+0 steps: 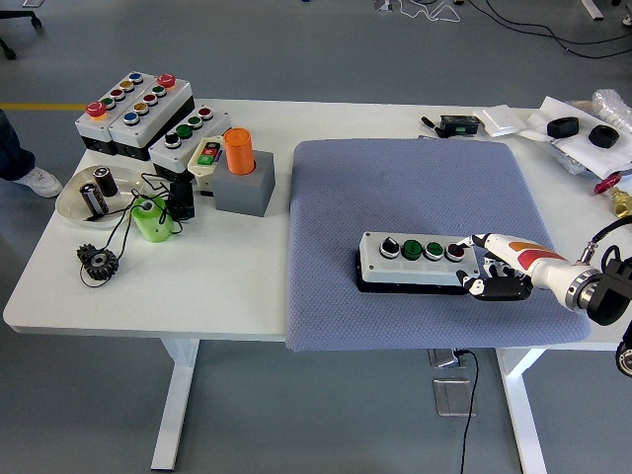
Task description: Pick up the button,place it on the desk,press the button,press the button
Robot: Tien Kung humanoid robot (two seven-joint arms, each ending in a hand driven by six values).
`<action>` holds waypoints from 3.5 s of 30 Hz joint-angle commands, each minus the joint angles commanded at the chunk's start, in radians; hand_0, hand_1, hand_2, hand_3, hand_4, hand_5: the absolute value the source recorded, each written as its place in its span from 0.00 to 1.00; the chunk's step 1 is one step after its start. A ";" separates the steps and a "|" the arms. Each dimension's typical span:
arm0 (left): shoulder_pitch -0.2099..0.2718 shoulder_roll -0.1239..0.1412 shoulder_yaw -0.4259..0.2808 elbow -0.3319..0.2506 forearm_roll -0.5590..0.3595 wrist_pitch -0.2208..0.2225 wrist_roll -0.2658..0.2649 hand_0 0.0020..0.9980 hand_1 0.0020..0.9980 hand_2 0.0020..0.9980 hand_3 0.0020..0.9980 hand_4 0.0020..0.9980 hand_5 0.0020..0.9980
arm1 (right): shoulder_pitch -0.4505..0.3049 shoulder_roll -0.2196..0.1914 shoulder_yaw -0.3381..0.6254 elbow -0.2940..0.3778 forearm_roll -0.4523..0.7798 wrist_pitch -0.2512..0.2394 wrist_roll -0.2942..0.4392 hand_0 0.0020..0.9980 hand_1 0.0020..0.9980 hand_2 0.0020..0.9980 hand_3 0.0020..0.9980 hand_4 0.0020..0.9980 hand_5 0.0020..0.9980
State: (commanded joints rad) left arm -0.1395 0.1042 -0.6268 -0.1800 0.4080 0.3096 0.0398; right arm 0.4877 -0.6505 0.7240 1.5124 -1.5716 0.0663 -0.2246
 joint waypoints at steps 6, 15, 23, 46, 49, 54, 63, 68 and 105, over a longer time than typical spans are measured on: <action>0.003 0.000 0.007 0.000 -0.002 -0.002 -0.001 0.64 0.70 0.70 0.50 0.32 1.00 | -0.011 -0.010 0.044 0.031 -0.011 -0.016 0.004 0.17 0.00 0.11 0.75 0.54 0.54; 0.009 -0.001 0.003 0.000 0.011 -0.002 0.002 0.64 0.70 0.70 0.50 0.32 1.00 | -0.019 -0.028 0.071 0.060 -0.018 -0.012 0.000 0.18 0.00 0.11 0.75 0.54 0.54; 0.014 -0.004 -0.010 0.000 0.032 -0.001 0.009 0.64 0.70 0.70 0.50 0.31 1.00 | -0.022 -0.028 0.080 0.048 -0.020 -0.017 0.002 0.18 0.00 0.12 0.75 0.54 0.53; 0.011 0.000 0.010 0.000 0.016 -0.005 0.006 0.64 0.70 0.70 0.50 0.31 1.00 | -0.003 -0.014 0.021 0.000 -0.031 -0.013 -0.002 0.17 0.00 0.12 0.75 0.54 0.53; 0.011 -0.001 0.011 0.000 0.013 -0.005 0.005 0.64 0.70 0.70 0.50 0.31 1.00 | -0.005 -0.013 0.029 0.006 -0.037 -0.018 -0.001 0.17 0.00 0.12 0.75 0.54 0.52; 0.012 0.000 0.010 0.000 0.014 -0.004 0.005 0.64 0.70 0.70 0.50 0.31 1.00 | -0.013 -0.018 0.071 0.044 -0.047 -0.036 0.003 0.18 0.00 0.12 0.75 0.54 0.52; 0.011 0.000 0.007 0.000 0.017 -0.004 0.004 0.64 0.70 0.70 0.50 0.31 1.00 | 0.000 0.007 0.079 0.074 -0.059 -0.046 0.003 0.18 0.00 0.12 0.75 0.54 0.52; 0.010 -0.001 0.013 0.000 0.008 -0.004 0.003 0.64 0.70 0.70 0.50 0.31 1.00 | 0.013 0.032 0.061 0.054 -0.059 -0.045 0.003 0.18 0.00 0.12 0.75 0.54 0.52; 0.007 0.001 0.027 0.000 -0.003 -0.004 -0.001 0.64 0.70 0.70 0.50 0.32 1.00 | -0.016 0.012 0.152 0.082 0.023 -0.055 0.026 0.18 0.00 0.12 0.75 0.54 0.51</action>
State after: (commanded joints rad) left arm -0.1323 0.1054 -0.6002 -0.1800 0.4055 0.3060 0.0393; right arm 0.4718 -0.6388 0.8760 1.5941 -1.5488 0.0116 -0.1989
